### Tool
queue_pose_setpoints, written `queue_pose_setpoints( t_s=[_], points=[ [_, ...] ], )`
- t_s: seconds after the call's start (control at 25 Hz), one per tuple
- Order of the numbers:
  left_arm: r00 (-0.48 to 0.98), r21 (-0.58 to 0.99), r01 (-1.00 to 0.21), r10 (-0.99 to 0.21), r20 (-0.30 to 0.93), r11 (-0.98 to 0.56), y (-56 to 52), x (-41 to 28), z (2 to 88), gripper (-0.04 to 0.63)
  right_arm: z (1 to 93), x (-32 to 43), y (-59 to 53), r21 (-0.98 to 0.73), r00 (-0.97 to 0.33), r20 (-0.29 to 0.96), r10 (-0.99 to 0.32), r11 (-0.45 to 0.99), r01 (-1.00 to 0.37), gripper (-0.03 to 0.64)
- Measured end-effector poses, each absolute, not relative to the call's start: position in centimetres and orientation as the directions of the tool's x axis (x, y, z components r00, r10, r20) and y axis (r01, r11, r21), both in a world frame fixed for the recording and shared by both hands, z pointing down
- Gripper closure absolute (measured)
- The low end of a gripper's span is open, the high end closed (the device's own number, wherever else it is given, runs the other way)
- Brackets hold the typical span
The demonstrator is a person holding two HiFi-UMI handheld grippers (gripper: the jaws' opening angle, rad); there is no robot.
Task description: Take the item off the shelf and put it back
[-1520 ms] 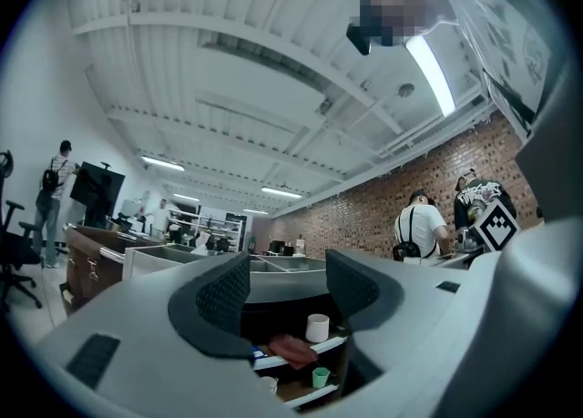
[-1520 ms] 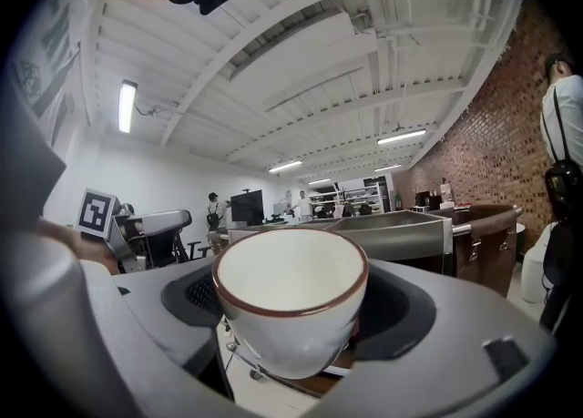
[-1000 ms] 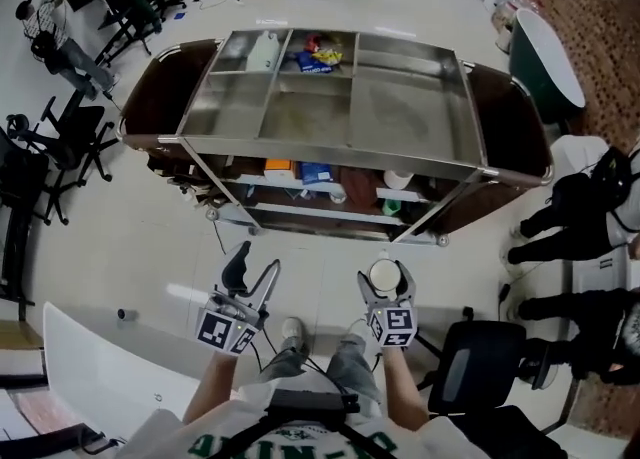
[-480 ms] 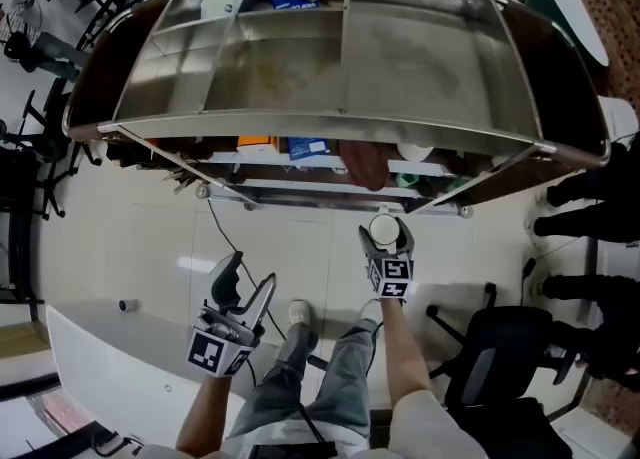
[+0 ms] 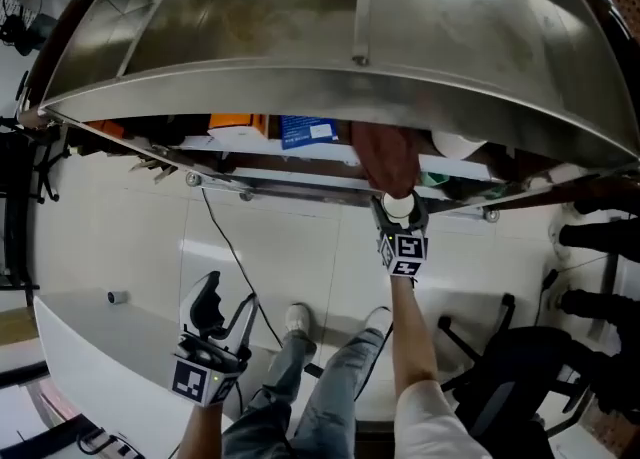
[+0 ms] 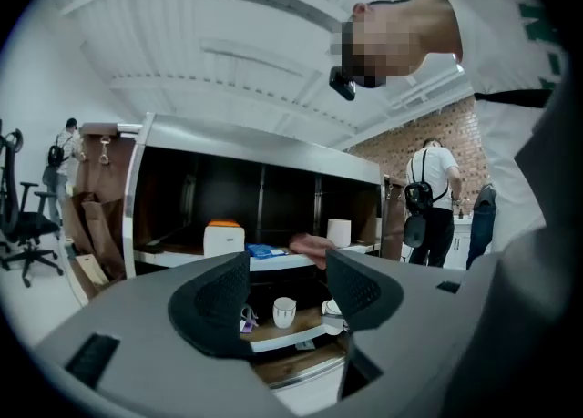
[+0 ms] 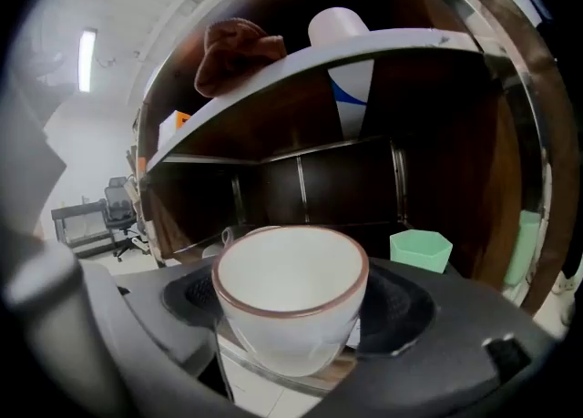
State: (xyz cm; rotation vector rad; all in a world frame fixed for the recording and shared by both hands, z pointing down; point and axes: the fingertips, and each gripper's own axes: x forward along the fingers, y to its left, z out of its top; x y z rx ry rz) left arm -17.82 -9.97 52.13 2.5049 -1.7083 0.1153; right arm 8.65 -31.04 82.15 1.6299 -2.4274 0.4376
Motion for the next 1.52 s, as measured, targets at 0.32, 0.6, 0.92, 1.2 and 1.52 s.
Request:
queue_pose_setpoints(
  t_s=[0.32, 0.6, 0.92, 1.2, 1.52],
  points=[
    [0.322, 0.114, -0.946, -0.923, 0.211, -0.304, -8.5, -18.2, 57.6, 0.344, 84.2, 9.1, -34.4, -0.084, -0.298, 0.23, -0.926, 0.286, -0.954, 0.198],
    [0.286, 0.126, -0.957, -0.924, 0.254, -0.261, -6.9, -18.9, 60.1, 0.344, 85.2, 10.3, -36.2, -0.021, -0.277, 0.215, -0.936, 0.28, -0.96, 0.196],
    [0.252, 0.104, -0.966, -0.945, 0.208, -0.235, -7.5, -20.9, 60.9, 0.344, 85.9, 10.2, -40.8, -0.021, -0.296, 0.25, -0.922, 0.301, -0.953, 0.196],
    [0.275, 0.047, -0.961, -0.954, 0.121, -0.271, -9.9, -20.4, 62.1, 0.344, 86.4, 10.9, -42.5, -0.067, -0.285, 0.185, -0.94, 0.277, -0.958, 0.18],
    [0.353, 0.096, -0.934, -0.927, 0.124, -0.343, -9.9, -17.7, 59.3, 0.344, 83.4, 8.8, -36.1, -0.153, -0.391, 0.242, -0.888, 0.363, -0.919, 0.16]
  ],
)
